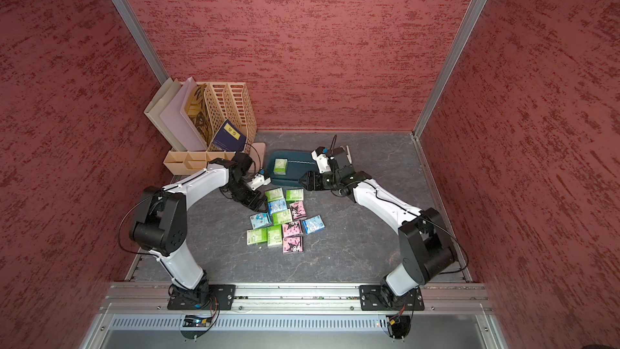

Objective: Put the pocket tissues into the storage box
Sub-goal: Pick up the pocket tissues from the center of the board.

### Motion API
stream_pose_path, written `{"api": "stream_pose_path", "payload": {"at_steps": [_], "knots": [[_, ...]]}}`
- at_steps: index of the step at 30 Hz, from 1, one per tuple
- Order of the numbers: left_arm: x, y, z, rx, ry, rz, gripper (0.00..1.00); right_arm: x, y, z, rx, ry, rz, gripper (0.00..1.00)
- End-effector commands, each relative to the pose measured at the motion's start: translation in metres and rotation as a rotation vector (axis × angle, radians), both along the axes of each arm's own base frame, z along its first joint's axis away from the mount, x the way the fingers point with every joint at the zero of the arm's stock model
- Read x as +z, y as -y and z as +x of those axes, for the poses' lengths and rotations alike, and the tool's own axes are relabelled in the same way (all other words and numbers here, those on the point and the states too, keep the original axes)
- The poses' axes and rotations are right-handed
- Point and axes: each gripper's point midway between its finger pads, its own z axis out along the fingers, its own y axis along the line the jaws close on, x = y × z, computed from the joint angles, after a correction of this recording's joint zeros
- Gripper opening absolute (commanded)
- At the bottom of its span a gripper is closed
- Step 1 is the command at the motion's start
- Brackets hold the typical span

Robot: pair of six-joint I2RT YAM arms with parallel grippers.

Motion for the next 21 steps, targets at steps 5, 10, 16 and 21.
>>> {"api": "stream_pose_path", "payload": {"at_steps": [5,10,16,21], "knots": [[-0.018,0.001,-0.017,0.001,-0.074,0.002,0.88,0.009,0.001,-0.002,0.019,0.019,0.039,0.66],[-0.024,0.0,-0.024,0.008,-0.108,0.012,0.85,0.004,0.002,-0.002,0.017,0.009,0.04,0.66],[-0.033,0.0,-0.026,0.013,-0.136,0.042,0.78,0.003,0.003,-0.003,0.014,0.002,0.045,0.66],[-0.039,-0.003,-0.028,0.017,-0.157,0.069,0.72,0.004,0.004,-0.004,0.018,-0.006,0.041,0.65]]}}
